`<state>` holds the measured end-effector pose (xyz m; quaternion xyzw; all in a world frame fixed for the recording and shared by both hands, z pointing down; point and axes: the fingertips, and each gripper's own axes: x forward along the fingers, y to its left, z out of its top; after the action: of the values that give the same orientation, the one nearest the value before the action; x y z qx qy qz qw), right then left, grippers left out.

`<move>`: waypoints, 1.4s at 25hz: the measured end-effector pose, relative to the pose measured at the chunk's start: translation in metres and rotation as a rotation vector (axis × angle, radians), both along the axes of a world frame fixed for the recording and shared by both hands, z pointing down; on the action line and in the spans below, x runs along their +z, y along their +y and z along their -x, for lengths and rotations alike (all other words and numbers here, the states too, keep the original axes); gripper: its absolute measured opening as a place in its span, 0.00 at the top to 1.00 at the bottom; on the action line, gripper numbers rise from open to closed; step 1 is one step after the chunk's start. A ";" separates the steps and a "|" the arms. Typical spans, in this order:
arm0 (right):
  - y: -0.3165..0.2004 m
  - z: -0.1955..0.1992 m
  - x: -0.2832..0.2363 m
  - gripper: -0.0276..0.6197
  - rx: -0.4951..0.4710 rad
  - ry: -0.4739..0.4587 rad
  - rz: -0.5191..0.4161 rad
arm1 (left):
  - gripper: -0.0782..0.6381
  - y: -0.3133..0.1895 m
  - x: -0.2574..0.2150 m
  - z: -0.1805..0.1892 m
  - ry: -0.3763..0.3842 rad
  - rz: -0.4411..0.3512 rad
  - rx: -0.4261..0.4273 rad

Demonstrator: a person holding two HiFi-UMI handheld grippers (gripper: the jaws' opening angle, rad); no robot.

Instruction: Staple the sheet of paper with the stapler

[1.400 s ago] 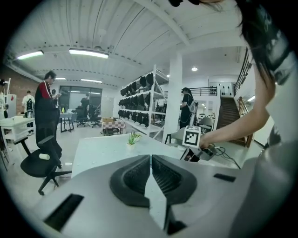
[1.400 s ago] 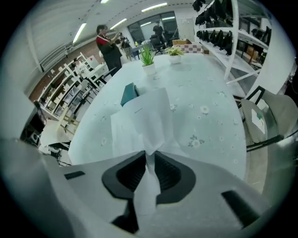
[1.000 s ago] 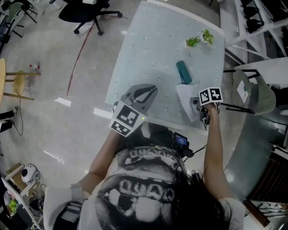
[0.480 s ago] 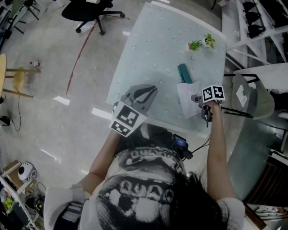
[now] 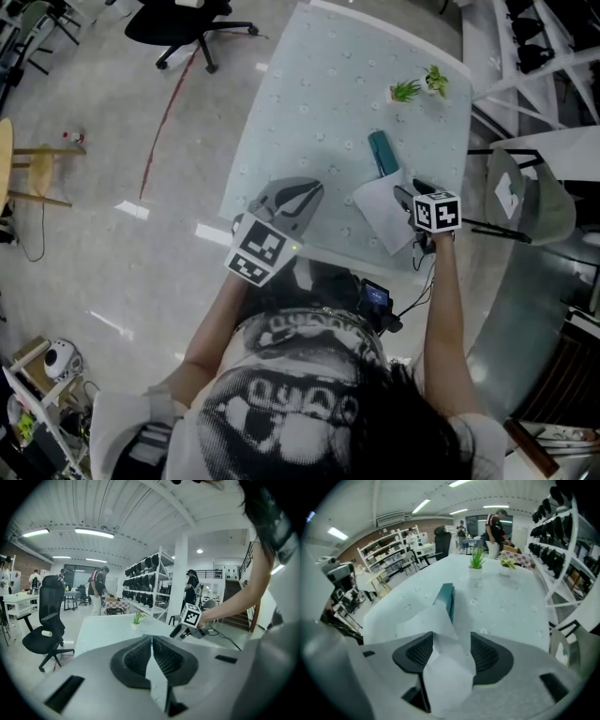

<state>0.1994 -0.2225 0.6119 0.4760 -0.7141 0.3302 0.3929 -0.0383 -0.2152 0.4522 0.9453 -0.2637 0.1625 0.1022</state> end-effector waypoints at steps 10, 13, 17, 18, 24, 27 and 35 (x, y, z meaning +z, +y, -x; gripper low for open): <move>0.009 0.023 0.018 0.78 -0.242 -0.319 0.242 | 0.88 0.012 0.013 -0.011 -0.046 0.028 0.016; 0.023 0.010 0.025 0.81 -0.177 -0.341 0.323 | 0.88 0.011 0.017 -0.011 -0.053 0.038 0.002; 0.022 -0.007 0.026 0.82 -0.003 -0.432 0.322 | 0.88 0.008 0.017 -0.012 -0.054 0.039 -0.014; 0.019 -0.009 0.024 0.82 0.043 -0.469 0.315 | 0.88 0.008 0.017 -0.012 -0.054 0.039 -0.017; 0.012 -0.014 0.029 0.82 0.158 -0.506 0.353 | 0.88 0.006 0.019 -0.012 -0.057 0.045 -0.026; 0.013 -0.018 0.030 0.82 0.194 -0.511 0.383 | 0.88 0.005 0.020 -0.011 -0.056 0.049 -0.032; 0.022 -0.026 0.032 0.82 0.370 -0.582 0.446 | 0.88 0.002 0.019 -0.009 -0.058 0.043 -0.040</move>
<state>0.2258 -0.2000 0.6436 0.3860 -0.6088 0.6630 0.2020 -0.0291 -0.2132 0.4715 0.9324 -0.2817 0.1934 0.1180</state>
